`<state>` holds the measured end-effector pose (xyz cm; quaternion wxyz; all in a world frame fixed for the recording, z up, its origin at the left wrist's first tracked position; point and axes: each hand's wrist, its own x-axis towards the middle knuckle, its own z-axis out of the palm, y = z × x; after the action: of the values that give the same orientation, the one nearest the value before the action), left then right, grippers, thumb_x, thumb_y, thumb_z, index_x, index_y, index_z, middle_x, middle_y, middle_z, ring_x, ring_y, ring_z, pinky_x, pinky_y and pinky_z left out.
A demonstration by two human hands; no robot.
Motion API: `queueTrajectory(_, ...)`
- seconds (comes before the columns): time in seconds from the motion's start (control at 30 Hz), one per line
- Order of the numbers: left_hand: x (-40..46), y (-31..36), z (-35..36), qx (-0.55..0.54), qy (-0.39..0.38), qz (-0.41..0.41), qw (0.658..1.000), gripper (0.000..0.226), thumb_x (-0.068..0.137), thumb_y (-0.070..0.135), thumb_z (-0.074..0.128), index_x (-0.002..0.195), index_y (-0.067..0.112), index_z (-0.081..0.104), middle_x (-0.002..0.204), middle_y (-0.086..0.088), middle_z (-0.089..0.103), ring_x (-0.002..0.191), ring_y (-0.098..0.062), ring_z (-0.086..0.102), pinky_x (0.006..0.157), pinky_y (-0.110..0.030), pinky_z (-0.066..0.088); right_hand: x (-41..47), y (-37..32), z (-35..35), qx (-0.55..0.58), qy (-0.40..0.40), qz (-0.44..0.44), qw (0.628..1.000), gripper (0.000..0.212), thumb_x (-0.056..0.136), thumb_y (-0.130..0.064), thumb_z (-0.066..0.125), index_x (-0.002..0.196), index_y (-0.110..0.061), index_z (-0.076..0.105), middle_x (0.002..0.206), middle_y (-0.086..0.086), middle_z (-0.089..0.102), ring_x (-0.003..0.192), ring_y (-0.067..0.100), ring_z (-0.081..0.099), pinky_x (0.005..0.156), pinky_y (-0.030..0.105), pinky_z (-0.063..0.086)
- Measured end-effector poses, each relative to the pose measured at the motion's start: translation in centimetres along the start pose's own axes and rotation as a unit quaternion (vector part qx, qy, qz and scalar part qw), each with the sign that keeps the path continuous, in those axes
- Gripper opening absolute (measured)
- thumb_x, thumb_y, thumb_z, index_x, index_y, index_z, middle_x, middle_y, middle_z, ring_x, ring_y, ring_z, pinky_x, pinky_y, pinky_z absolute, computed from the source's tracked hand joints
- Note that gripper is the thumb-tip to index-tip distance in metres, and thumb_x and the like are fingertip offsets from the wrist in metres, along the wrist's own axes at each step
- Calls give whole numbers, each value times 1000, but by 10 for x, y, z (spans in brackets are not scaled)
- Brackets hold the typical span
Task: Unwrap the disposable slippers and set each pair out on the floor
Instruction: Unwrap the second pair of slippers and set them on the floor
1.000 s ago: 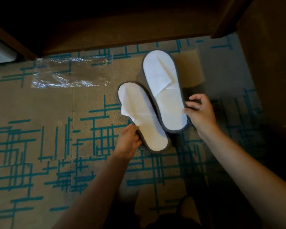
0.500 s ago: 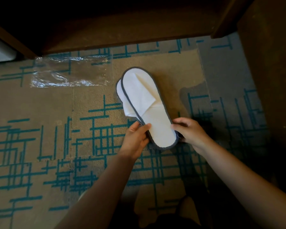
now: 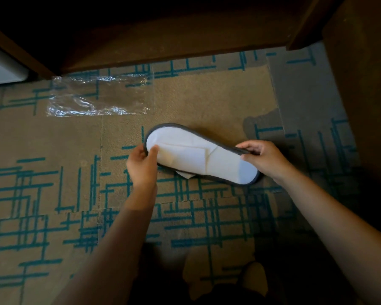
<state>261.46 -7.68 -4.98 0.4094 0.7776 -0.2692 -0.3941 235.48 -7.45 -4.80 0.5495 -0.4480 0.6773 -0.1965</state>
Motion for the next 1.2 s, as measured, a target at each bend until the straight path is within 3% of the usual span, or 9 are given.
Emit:
queueTrajectory(0.2,7,-27,-25,-46,-69,-117,990,15,87,15,57,73,19,57,68,1,52,63,-9,51,50,-15,47,17,0,-6,-6,-17,51,999,30,89,-4,52,115,-14,64,102,2,61,85,8,58,66,17,44)
queueTrajectory(0.4,0,-59,-46,-10,-20,-148,989,10,85,15,61,94,13,65,72,1,56,67,-9,54,58,-20,48,32,0,2,-52,-18,50,997,30,86,6,52,107,-9,67,106,11,65,90,11,58,79,21,42)
queueTrajectory(0.5,-1,-59,-44,18,-22,-139,990,5,84,16,62,86,14,66,68,2,58,63,-8,55,50,-16,48,44,-10,6,-70,23,8,997,29,89,4,47,106,-8,68,114,12,66,100,14,57,83,24,41)
queueTrajectory(0.6,-5,-59,-38,22,-30,-127,991,13,84,14,62,72,16,61,63,1,56,58,-9,55,44,-11,49,62,-24,4,-93,53,-23,994,32,91,-1,42,101,-14,69,112,9,66,98,17,57,77,26,42)
queueTrajectory(0.87,-21,-57,-33,89,-83,-77,990,16,86,15,59,71,19,57,76,2,63,70,-9,63,47,-9,50,98,-49,-14,-107,124,-92,982,37,89,-2,40,89,-26,68,96,6,67,82,15,56,59,16,39)
queueTrajectory(0.97,-19,-58,-36,128,-85,-65,986,7,86,18,60,81,14,61,80,0,65,70,-9,65,52,-15,54,100,-48,-15,-123,127,-83,981,35,90,-4,40,91,-26,68,104,7,68,88,16,57,65,22,43)
queueTrajectory(1.07,-14,-54,-37,236,-84,-1,968,12,86,23,61,85,11,61,70,-2,66,59,-7,64,52,-12,51,92,-39,-6,-230,120,-111,959,31,91,-7,46,117,-15,60,125,10,61,108,21,56,86,29,44)
queueTrajectory(1.13,-11,-51,-37,289,-98,34,952,16,85,26,61,74,14,57,60,1,64,50,-4,60,41,-6,42,81,-33,4,-354,98,-169,914,44,90,-17,52,133,-19,47,144,10,44,133,28,38,106,44,32)
queueTrajectory(1.2,-9,-50,-39,345,-102,45,932,22,83,31,61,68,17,52,59,3,59,53,-11,58,40,-15,40,68,-29,17,-455,67,-228,858,56,88,-29,54,140,-26,35,156,5,22,144,26,13,113,55,14)
